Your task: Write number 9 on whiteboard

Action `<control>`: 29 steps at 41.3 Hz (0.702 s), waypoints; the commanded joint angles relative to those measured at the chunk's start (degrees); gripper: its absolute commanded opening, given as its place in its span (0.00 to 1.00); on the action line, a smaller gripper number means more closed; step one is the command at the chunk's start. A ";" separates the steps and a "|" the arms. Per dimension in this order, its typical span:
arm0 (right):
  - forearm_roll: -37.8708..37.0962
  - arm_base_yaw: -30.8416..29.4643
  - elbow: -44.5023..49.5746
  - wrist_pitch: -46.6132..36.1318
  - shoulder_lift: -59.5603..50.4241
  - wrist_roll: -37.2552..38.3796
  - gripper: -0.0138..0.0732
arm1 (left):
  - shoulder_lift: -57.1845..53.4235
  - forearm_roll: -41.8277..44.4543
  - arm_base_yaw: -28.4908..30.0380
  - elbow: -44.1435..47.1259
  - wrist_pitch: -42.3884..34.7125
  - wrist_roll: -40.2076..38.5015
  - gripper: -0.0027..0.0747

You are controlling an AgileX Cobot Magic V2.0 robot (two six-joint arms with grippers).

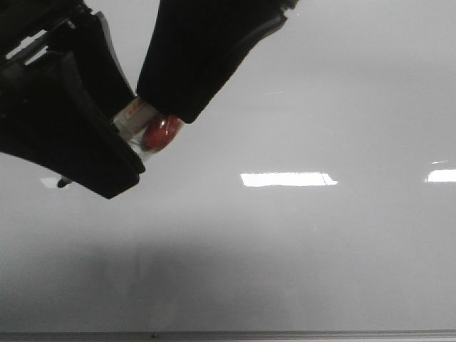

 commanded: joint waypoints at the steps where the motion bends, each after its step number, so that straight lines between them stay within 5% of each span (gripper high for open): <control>1: 1.85 -3.33 -0.87 -1.31 -2.84 -0.73 0.08 | -1.81 -1.48 0.65 -1.86 -3.65 -4.56 0.93; 9: 5.44 -14.90 7.07 -6.66 -7.98 -0.78 0.08 | -6.47 0.24 8.80 -0.25 -2.54 -10.89 0.79; 17: 16.77 -17.46 12.60 -27.26 -8.75 -0.78 0.08 | -19.03 -10.29 21.35 10.93 -12.22 -11.24 0.36; 22: 17.92 -17.46 12.60 -33.39 -7.63 -0.78 0.08 | -25.92 -11.50 23.32 16.11 -12.99 -11.24 0.04; 29: 18.04 -17.46 11.12 -37.82 -3.61 -0.78 0.08 | -29.92 -11.96 23.32 16.98 -13.94 -11.24 0.01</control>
